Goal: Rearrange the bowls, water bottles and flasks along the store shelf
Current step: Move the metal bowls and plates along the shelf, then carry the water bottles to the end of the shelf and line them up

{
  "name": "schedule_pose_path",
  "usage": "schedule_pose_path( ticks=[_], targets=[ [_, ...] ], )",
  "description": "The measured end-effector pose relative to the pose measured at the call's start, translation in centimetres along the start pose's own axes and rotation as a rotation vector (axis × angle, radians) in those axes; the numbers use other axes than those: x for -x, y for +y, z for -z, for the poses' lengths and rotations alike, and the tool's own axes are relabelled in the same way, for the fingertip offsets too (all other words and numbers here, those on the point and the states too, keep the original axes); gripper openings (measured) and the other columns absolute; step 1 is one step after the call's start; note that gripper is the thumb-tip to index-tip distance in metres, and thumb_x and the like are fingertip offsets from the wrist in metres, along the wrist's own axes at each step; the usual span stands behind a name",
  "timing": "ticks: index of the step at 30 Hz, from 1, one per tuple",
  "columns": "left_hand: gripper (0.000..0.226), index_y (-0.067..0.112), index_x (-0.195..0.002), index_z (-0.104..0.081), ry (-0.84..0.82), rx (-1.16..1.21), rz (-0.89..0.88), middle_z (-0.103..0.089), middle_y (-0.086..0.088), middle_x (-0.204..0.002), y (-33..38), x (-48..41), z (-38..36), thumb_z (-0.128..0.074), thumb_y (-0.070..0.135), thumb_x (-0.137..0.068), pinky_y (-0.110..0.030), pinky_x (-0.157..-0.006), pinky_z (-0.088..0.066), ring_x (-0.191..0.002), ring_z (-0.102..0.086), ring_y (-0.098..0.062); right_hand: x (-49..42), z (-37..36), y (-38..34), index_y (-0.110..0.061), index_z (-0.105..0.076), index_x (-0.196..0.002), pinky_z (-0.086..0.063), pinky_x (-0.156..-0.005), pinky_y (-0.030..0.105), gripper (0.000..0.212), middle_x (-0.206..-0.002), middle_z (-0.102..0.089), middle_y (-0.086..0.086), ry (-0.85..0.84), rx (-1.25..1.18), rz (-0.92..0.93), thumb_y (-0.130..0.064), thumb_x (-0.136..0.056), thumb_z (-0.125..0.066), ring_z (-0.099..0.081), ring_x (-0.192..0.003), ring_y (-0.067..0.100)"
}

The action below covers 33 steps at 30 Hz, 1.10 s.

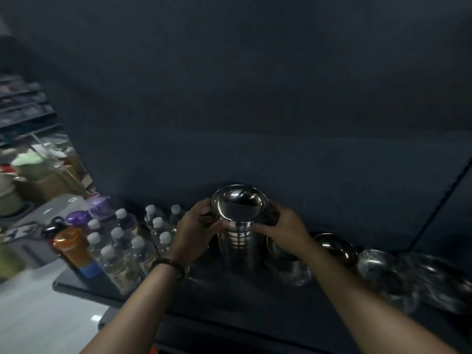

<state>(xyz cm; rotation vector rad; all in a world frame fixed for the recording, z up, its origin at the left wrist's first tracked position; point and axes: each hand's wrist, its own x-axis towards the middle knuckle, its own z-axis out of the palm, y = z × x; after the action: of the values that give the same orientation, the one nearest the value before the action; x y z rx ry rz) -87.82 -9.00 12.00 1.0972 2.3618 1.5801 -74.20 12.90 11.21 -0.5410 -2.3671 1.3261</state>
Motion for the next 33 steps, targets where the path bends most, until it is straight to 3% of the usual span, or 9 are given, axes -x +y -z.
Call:
schedule_pose_path(
  ticks=[5, 9, 12, 19, 22, 24, 25, 30, 33],
  targets=[
    [0.047, 0.032, -0.14, -0.063, -0.03, 0.021, 0.0, -0.074, 0.015, -0.128, -3.4, -1.5, -0.8, -0.079, 0.028, -0.096, -0.042, -0.104, -0.059, -0.118, -0.07, -0.001, -0.4, -2.7, 0.8, -0.037, -0.066, -0.135, -0.054, -0.1, 0.031, 0.066, -0.12, -0.075, -0.019, 0.011, 0.046, -0.108, -0.049, -0.074, -0.089, -0.069, -0.117, 0.008],
    [0.04, 0.037, -0.136, -0.063, -0.078, -0.003, 0.043, -0.075, 0.019, -0.124, -5.0, -2.1, -1.4, -0.074, 0.039, -0.097, -0.043, -0.103, -0.059, -0.117, -0.069, 0.001, -0.7, -3.5, 1.1, -0.041, -0.061, -0.138, -0.055, -0.103, 0.038, 0.074, -0.122, -0.074, -0.019, 0.041, 0.087, -0.145, -0.062, -0.07, -0.081, -0.069, -0.118, 0.011],
    [0.053, 0.038, -0.141, -0.058, -0.077, -0.038, 0.092, -0.073, 0.02, -0.127, -6.3, -1.8, -1.9, -0.071, 0.054, -0.092, -0.043, -0.105, -0.058, -0.12, -0.069, -0.001, -0.7, -4.0, 1.4, -0.041, -0.055, -0.144, -0.054, -0.106, 0.039, 0.074, -0.128, -0.072, -0.015, 0.022, 0.108, -0.157, -0.051, -0.076, -0.083, -0.067, -0.122, 0.014],
    [0.057, 0.042, -0.146, -0.053, -0.099, -0.094, 0.1, -0.07, 0.021, -0.133, -5.5, -0.7, -1.9, -0.067, 0.055, -0.092, -0.043, -0.107, -0.057, -0.125, -0.067, -0.003, -0.5, -3.6, 1.2, -0.035, -0.052, -0.149, -0.051, -0.099, 0.032, 0.075, -0.134, -0.071, -0.006, 0.02, 0.184, -0.154, -0.039, -0.081, -0.085, -0.066, -0.125, 0.022],
    [0.048, 0.033, -0.138, -0.062, -0.064, -0.179, 0.023, -0.074, 0.015, -0.125, -4.0, 0.2, -1.1, -0.074, 0.039, -0.092, -0.033, -0.101, -0.059, -0.114, -0.069, 0.001, -0.2, -3.2, 0.3, -0.023, -0.054, -0.146, -0.05, -0.105, 0.043, 0.065, -0.141, -0.063, 0.01, 0.14, 0.371, -0.048, -0.036, -0.088, -0.08, -0.059, -0.128, 0.036],
    [0.037, 0.022, -0.128, -0.071, 0.03, -0.264, -0.058, -0.076, 0.007, -0.117, -2.9, 1.6, 0.3, -0.08, 0.022, -0.092, -0.02, -0.095, -0.056, -0.104, -0.068, 0.002, -0.4, -3.4, -0.9, -0.016, -0.063, -0.133, -0.05, -0.104, 0.053, 0.047, -0.135, -0.063, 0.018, 0.255, 0.486, 0.084, -0.029, -0.089, -0.076, -0.058, -0.122, 0.045],
    [0.032, 0.021, -0.123, -0.073, 0.056, -0.312, -0.078, -0.076, 0.006, -0.114, -2.3, 2.5, 1.4, -0.079, 0.02, -0.092, -0.022, -0.092, -0.056, -0.101, -0.069, -0.001, -0.6, -3.8, -1.8, -0.015, -0.067, -0.127, -0.051, -0.103, 0.054, 0.039, -0.13, -0.066, 0.018, 0.272, 0.484, 0.143, -0.025, -0.09, -0.076, -0.059, -0.119, 0.043],
    [0.02, 0.028, -0.115, -0.075, 0.004, -0.462, 0.065, -0.076, 0.013, -0.108, -0.7, 7.4, 9.4, -0.069, 0.031, -0.096, -0.026, -0.085, -0.058, -0.097, -0.07, 0.0, -0.8, -7.9, -6.6, -0.027, -0.069, -0.11, -0.051, -0.093, 0.036, 0.015, -0.108, -0.068, -0.008, 0.029, 0.381, 0.33, -0.034, -0.097, -0.068, -0.062, -0.103, 0.016],
    [0.02, 0.027, -0.116, -0.075, 0.021, -0.574, 0.165, -0.077, 0.011, -0.11, -1.1, 10.5, 14.9, -0.073, 0.03, -0.097, -0.031, -0.085, -0.061, -0.095, -0.072, -0.003, 0.1, -11.3, -9.5, -0.027, -0.07, -0.099, -0.056, -0.082, 0.037, 0.01, -0.096, -0.069, -0.01, -0.156, 0.351, 0.355, -0.036, -0.095, -0.069, -0.064, -0.089, 0.011]
  ],
)
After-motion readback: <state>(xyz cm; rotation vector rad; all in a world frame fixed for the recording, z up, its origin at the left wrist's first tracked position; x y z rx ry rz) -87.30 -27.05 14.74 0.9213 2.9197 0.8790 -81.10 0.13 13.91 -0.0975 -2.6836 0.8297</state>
